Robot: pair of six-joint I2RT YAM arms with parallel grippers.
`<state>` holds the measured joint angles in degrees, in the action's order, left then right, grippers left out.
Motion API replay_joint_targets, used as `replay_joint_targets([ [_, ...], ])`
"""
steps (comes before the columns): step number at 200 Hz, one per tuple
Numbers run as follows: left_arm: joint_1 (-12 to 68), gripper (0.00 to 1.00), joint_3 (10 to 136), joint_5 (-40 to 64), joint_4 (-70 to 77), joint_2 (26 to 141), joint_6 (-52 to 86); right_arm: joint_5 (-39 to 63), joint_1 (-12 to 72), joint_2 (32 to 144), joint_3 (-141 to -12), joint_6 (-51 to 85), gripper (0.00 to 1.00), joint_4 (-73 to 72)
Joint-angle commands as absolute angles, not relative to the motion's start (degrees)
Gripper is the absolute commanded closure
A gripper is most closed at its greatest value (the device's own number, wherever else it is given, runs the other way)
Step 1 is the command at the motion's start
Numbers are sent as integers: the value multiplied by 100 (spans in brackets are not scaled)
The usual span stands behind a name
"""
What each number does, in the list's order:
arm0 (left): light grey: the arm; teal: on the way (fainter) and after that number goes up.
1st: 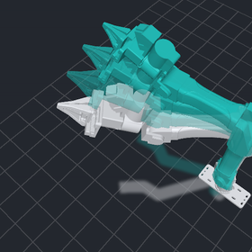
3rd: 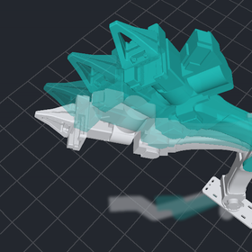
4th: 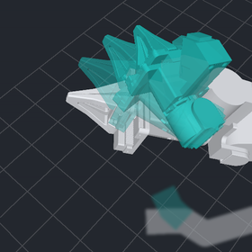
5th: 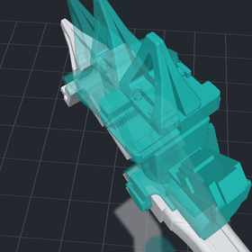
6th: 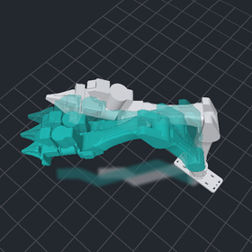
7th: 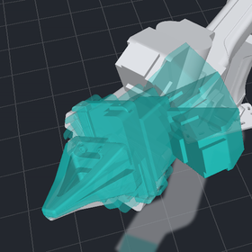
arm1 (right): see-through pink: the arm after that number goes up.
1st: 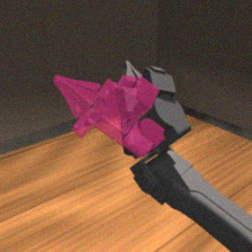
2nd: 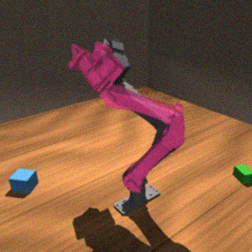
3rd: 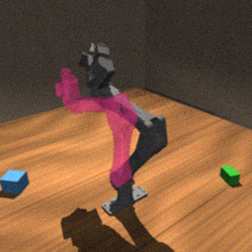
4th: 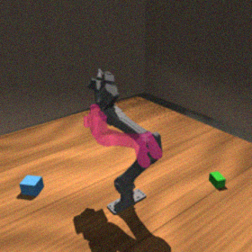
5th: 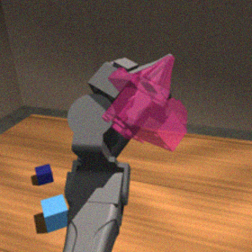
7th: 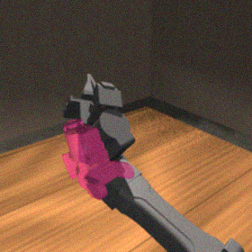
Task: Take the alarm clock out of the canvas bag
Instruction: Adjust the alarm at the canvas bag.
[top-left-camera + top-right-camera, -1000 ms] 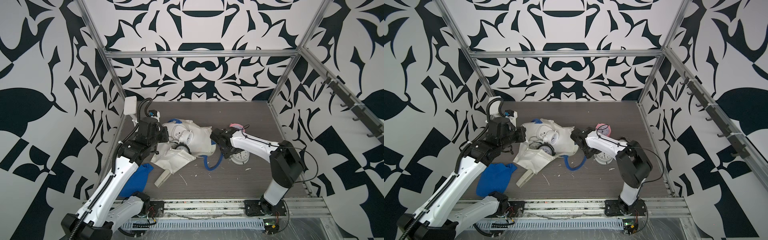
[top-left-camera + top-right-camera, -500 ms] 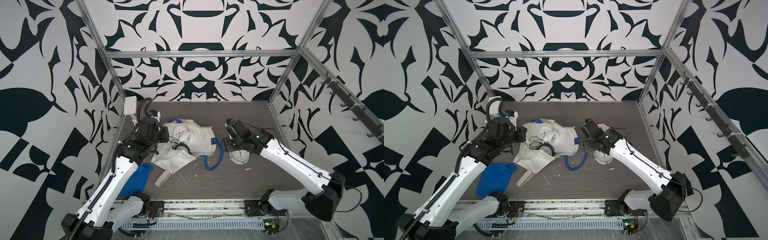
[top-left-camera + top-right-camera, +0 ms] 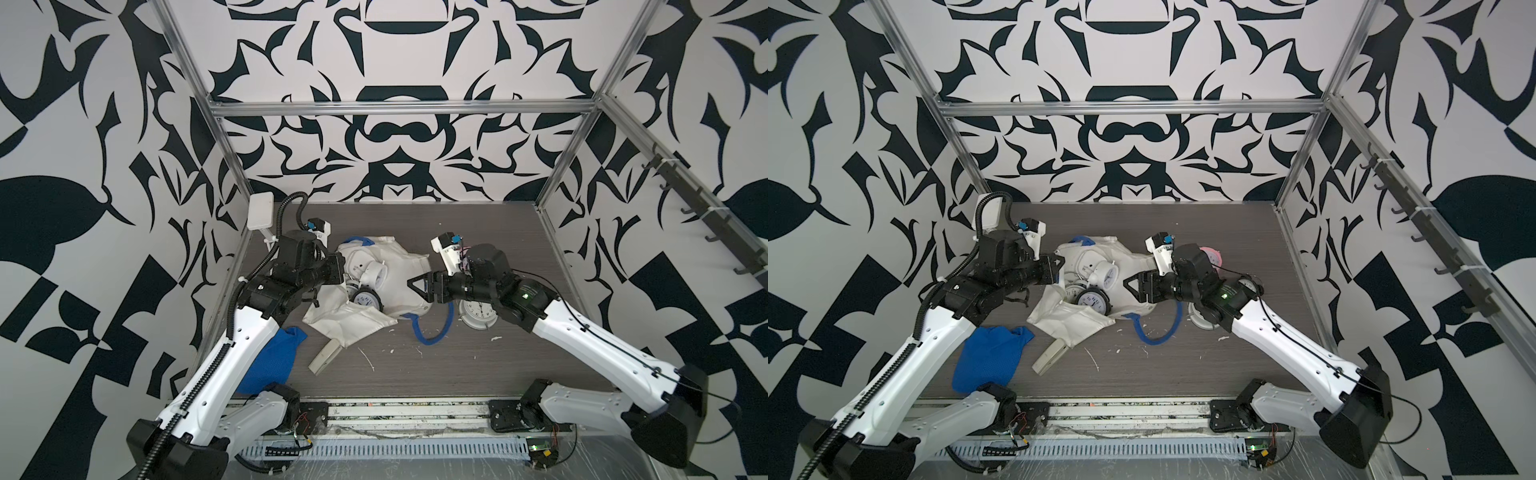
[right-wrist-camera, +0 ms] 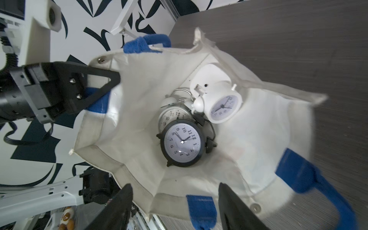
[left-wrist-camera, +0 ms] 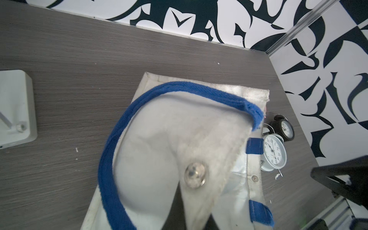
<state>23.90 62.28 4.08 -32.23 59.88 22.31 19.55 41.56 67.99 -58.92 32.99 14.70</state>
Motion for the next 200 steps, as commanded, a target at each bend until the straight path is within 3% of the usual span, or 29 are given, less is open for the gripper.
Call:
replay_joint_targets([
  [1,2390,100,6550,917,-2773,5965,2254,2236,4317,7164,-6269,3494,29,946],
  [53,2384,100,6536,928,-2810,5966,2211,1932,4598,8374,-7339,3168,33,1872],
  [94,2390,100,6536,1069,-2811,5961,2028,1022,4925,9015,-7967,2849,35,2617],
  [200,2386,100,6065,2037,-2262,5755,1274,-1267,5432,9580,-8006,2918,39,3223],
])
